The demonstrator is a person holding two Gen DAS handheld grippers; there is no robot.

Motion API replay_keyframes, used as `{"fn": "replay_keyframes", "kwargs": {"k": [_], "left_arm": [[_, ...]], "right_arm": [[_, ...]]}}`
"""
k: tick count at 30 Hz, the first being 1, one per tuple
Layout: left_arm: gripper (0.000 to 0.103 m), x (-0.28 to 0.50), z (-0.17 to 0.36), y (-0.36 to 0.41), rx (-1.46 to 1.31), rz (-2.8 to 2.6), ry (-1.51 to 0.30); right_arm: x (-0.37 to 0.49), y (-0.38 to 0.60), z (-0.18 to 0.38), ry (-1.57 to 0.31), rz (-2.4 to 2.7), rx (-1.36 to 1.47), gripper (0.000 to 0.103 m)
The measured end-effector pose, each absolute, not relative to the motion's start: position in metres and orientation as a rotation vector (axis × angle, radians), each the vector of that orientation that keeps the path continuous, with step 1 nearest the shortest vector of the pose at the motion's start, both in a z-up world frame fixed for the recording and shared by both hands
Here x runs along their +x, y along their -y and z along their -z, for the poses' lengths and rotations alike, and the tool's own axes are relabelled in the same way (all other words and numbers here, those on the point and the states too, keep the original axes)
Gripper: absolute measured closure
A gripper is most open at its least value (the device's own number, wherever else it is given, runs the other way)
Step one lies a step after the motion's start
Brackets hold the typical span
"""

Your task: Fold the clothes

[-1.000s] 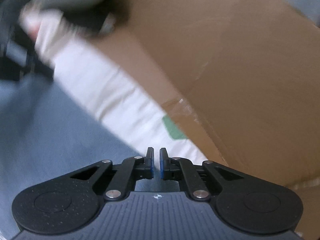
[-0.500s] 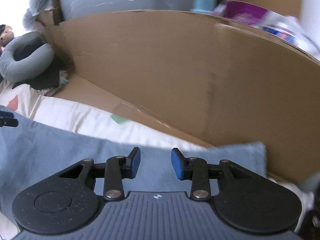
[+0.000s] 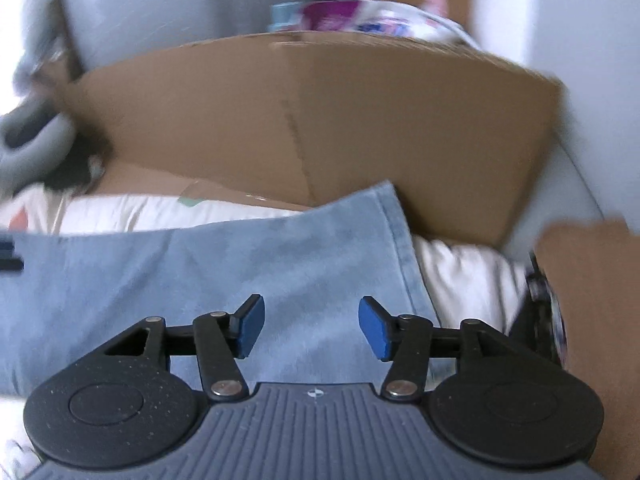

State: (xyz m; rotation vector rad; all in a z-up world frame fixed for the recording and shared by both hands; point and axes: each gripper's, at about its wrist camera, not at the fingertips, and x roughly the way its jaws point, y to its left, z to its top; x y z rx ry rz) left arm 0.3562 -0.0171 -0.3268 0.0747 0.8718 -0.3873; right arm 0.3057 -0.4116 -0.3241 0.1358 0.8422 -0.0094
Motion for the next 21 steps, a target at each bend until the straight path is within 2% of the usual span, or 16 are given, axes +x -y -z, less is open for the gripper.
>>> {"fn": "replay_keyframes", "kwargs": {"k": [10, 21], "left_arm": [[0.02, 0.334, 0.341, 0.065, 0.015, 0.465, -0.919], [0.02, 0.308, 0.375, 0.117, 0.136, 0.546, -0.97]], "right_arm": [[0.265, 0.433, 0.362, -0.904, 0.061, 0.267, 0.044], [0.264, 0.461, 0.382, -0.911, 0.12, 0.334, 0.044]]}}
